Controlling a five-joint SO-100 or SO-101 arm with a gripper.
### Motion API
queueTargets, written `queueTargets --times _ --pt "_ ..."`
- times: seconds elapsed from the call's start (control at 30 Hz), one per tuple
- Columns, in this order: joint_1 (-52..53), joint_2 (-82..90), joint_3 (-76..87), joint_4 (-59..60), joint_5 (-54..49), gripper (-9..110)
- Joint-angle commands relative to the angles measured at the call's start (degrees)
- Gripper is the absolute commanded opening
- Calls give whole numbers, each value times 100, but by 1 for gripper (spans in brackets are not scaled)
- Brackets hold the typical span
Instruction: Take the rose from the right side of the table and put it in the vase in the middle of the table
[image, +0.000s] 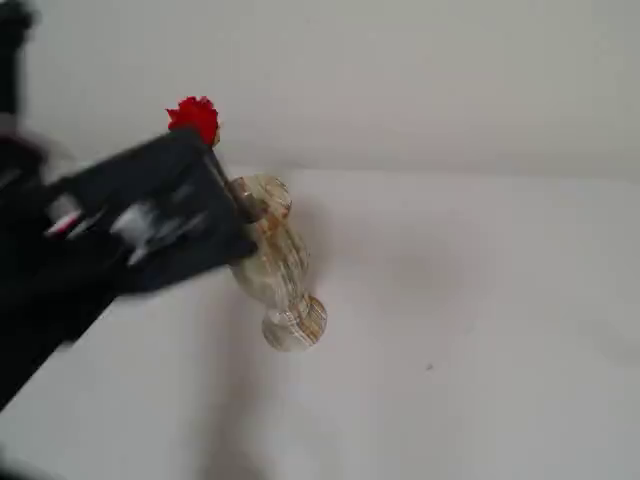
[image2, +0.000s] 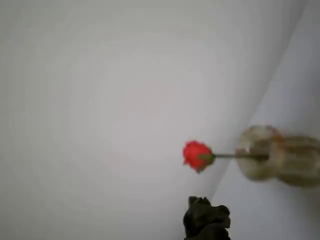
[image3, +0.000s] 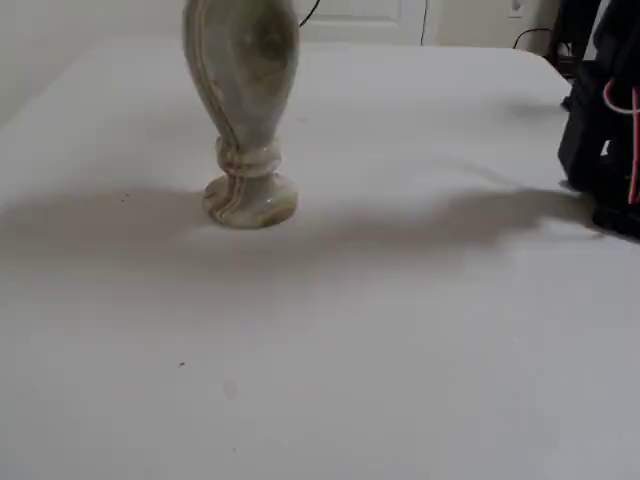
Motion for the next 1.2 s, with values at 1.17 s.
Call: queueTargets --times 1.17 --pt "-431 7409 11250 -1415 686 11"
